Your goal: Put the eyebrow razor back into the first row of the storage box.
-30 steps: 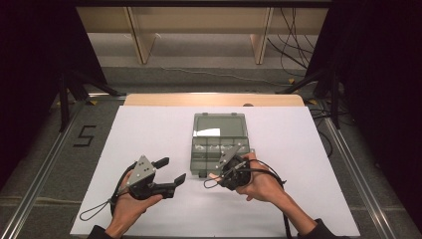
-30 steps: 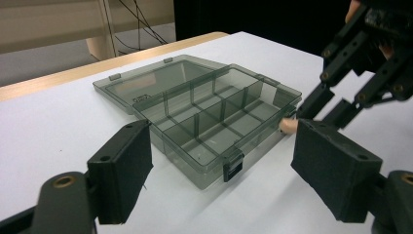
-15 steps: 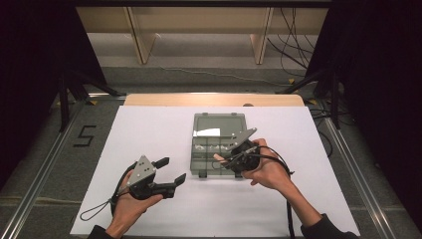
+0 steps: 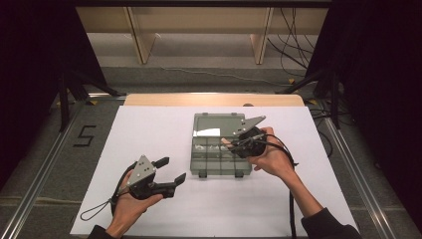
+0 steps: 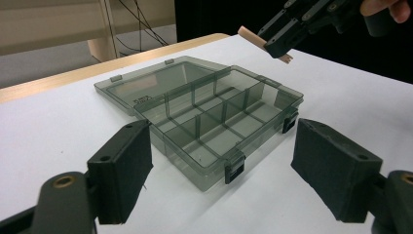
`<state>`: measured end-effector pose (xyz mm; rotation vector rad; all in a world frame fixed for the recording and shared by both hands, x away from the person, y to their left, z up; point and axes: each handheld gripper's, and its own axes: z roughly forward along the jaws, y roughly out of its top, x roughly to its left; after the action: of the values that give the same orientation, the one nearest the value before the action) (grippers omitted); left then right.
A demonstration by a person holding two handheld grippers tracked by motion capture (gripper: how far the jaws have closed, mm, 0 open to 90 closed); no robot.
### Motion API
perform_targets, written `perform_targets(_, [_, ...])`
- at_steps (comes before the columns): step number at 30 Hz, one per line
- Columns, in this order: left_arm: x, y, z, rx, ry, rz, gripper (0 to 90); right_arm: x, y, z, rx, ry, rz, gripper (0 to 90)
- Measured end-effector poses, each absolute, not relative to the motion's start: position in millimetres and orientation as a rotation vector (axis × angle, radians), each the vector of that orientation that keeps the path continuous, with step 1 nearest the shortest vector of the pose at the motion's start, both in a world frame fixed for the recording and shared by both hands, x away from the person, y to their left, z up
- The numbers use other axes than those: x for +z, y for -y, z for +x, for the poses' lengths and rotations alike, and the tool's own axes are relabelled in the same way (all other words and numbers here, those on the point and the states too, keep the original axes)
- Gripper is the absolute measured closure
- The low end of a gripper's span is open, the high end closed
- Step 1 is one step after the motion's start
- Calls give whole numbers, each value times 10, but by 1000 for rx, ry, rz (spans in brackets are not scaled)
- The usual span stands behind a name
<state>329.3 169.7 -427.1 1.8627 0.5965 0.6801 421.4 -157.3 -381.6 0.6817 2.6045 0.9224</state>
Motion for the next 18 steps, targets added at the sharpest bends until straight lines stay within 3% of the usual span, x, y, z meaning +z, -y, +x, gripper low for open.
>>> perform_targets(18, [-4271, -1696, 3291, 680, -596, 1862, 216, -3947, 1602, 4452, 895, -2582, 692, 744])
